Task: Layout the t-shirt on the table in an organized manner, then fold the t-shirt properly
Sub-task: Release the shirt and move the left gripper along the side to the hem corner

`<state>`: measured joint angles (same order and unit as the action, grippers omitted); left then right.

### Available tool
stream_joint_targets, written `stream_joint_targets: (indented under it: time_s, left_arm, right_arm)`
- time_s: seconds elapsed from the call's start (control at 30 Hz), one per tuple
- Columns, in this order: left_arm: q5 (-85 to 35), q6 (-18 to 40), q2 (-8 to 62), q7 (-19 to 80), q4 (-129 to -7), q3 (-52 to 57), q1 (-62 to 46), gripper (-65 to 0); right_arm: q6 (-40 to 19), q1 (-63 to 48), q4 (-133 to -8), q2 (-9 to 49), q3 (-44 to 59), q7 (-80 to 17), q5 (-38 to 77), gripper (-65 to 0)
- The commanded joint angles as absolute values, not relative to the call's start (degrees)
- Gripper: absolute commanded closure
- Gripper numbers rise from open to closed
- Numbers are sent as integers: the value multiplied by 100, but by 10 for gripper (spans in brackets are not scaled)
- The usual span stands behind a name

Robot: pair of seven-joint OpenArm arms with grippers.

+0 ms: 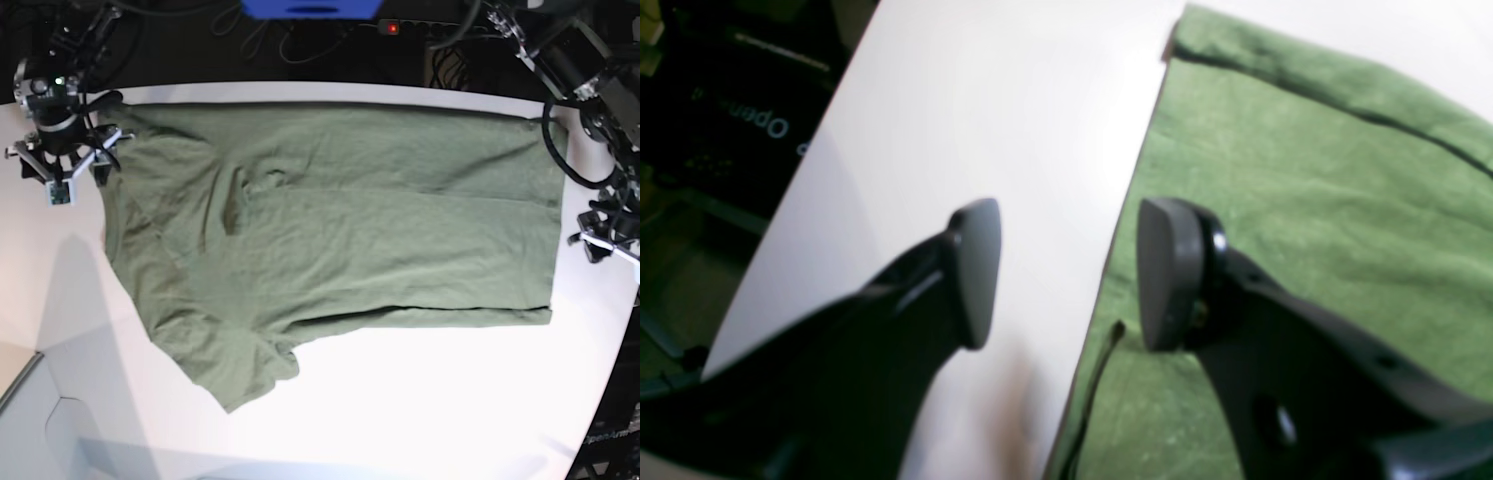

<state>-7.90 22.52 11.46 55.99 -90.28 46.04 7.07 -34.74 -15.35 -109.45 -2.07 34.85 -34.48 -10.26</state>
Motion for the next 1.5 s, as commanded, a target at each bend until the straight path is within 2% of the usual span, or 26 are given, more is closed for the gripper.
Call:
stream_joint_targets:
  time_s: [0.0, 0.27, 0.57, 0.83, 1.03, 1.27, 1.47]
  left_arm:
    - [-813, 2237, 1253, 5490, -9059, 4620, 813, -320]
    - [-813, 2237, 1420, 5367, -8268, 4620, 1385, -323]
    - [-804, 2229, 1429, 3635, -6396, 4602, 2167, -324]
    - [-725, 2202, 1684, 2246, -4541, 3424, 2862, -324]
    - [-725, 1437, 1684, 1367, -3670, 3266, 3178, -324]
    - [-734, 1411, 1877, 725, -2615, 2615, 3618, -324]
    - [-734, 1402, 1886, 532, -2413, 2563, 3662, -324]
  right_arm:
    - [-3442, -1596, -11029, -163, 3574, -3354, -1007, -419]
    - [-3442, -1710, -11011, -171, 3626, -3354, -980, -419]
    - [-3442, -1473, -11011, -171, 3574, -3345, -998, -419]
    - [-3442, -1490, -11011, -171, 3574, -3345, -998, -419]
    - [-3442, -1499, -11011, -119, 3618, -3354, -1007, -419]
    - [-3442, -1578, -11011, -84, 3618, -3354, -1007, -419]
    - [-3442, -1578, -11011, -84, 3626, -3354, -1007, -419]
